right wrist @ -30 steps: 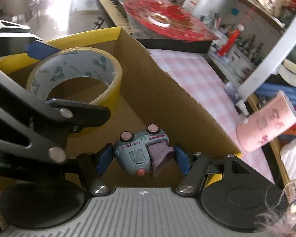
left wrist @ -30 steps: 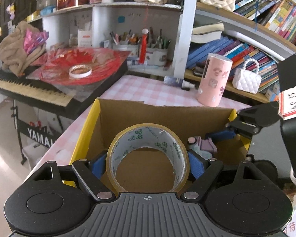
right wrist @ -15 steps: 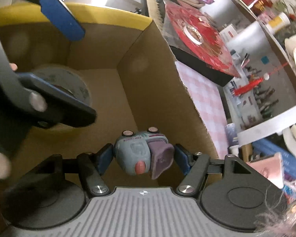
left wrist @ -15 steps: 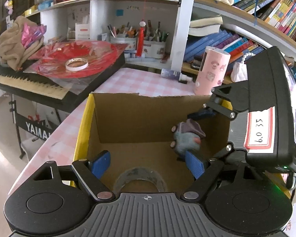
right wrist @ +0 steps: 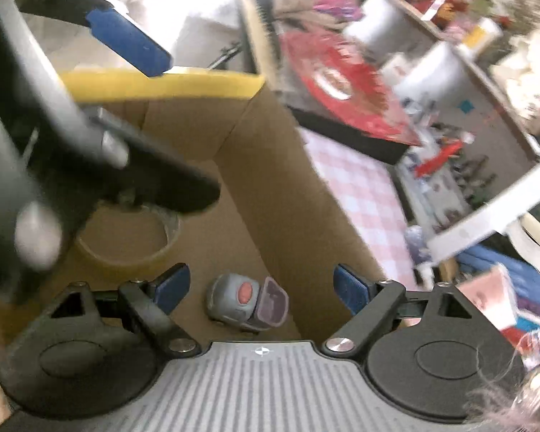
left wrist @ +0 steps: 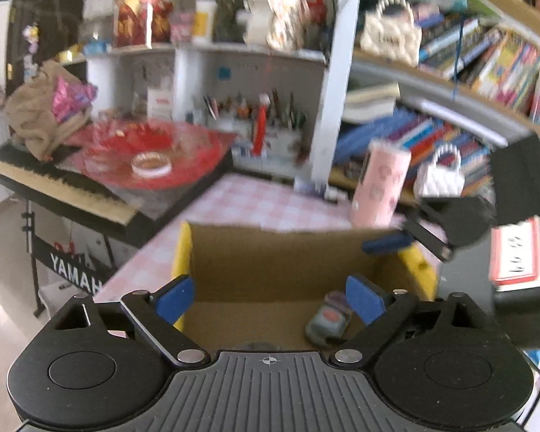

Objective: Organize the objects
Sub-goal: 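Lower both tools into the box and open them, releasing tape and truck, then withdraw both tools from the box and move toward the remaining erasers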

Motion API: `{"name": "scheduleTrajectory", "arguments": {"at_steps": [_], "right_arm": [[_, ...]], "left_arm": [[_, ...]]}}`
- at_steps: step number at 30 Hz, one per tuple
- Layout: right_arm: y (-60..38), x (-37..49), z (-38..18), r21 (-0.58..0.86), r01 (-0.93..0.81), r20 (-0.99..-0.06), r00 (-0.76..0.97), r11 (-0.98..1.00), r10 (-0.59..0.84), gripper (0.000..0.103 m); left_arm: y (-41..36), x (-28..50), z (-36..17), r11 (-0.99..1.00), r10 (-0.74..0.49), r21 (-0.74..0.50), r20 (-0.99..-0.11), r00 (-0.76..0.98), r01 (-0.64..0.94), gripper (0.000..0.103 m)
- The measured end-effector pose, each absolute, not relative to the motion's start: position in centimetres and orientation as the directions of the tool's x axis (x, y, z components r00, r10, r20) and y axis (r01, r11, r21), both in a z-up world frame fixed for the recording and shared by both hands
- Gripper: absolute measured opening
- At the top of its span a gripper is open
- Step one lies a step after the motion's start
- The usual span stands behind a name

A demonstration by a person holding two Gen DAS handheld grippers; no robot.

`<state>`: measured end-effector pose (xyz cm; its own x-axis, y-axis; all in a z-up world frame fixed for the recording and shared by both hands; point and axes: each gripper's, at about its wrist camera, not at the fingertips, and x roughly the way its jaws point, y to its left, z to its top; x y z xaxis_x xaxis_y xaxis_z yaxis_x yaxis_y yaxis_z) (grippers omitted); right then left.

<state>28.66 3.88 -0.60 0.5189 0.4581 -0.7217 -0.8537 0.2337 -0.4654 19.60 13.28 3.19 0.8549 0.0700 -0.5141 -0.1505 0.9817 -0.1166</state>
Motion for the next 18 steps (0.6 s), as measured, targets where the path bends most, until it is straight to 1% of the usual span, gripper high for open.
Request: {"name": "scheduleTrajectory", "arguments": {"at_steps": [4, 5, 7, 10, 12, 15, 18], "right_arm": [[2.3, 27.0, 2.1, -0.450, -0.796, -0.643, 0.604, 0.405, 0.472, 0.088], [1.8, 26.6, 2.9, -0.435, -0.776, -0.621, 0.626, 0.457, 0.472, 0.089], [0.6, 25.8, 4.4, -0.377, -0.734, -0.582, 0.662, 0.565, 0.472, 0.090], [-1.5, 24.1, 5.7, -0.241, -0.652, -0.538, 0.706, 0.719, 0.460, 0.092], [-2.9, 23.0, 5.8, -0.140, -0.588, -0.527, 0.726, 0.797, 0.442, 0.093], [-4.6, 21.3, 5.2, -0.016, -0.500, -0.545, 0.730, 0.866, 0.411, 0.094], [-5.0, 19.1, 4.5, -0.017, -0.458, -0.547, 0.748, 0.889, 0.375, 0.093]], "left_arm": [[13.8, 17.5, 4.7, 0.976, 0.099, -0.126, -0.467, 0.879, -0.177, 0.095], [13.9, 16.9, 4.9, 0.974, 0.108, -0.131, -0.457, 0.883, -0.187, 0.097], [14.0, 15.7, 5.4, 0.968, 0.122, -0.146, -0.436, 0.892, -0.204, 0.098], [14.0, 14.0, 5.4, 0.961, 0.128, -0.169, -0.426, 0.896, -0.218, 0.099], [13.9, 12.9, 5.1, 0.959, 0.133, -0.174, -0.426, 0.895, -0.225, 0.099], [13.6, 11.4, 4.3, 0.960, 0.138, -0.161, -0.439, 0.888, -0.229, 0.099], [13.3, 9.9, 3.5, 0.962, 0.133, -0.153, -0.463, 0.876, -0.226, 0.099]]}}
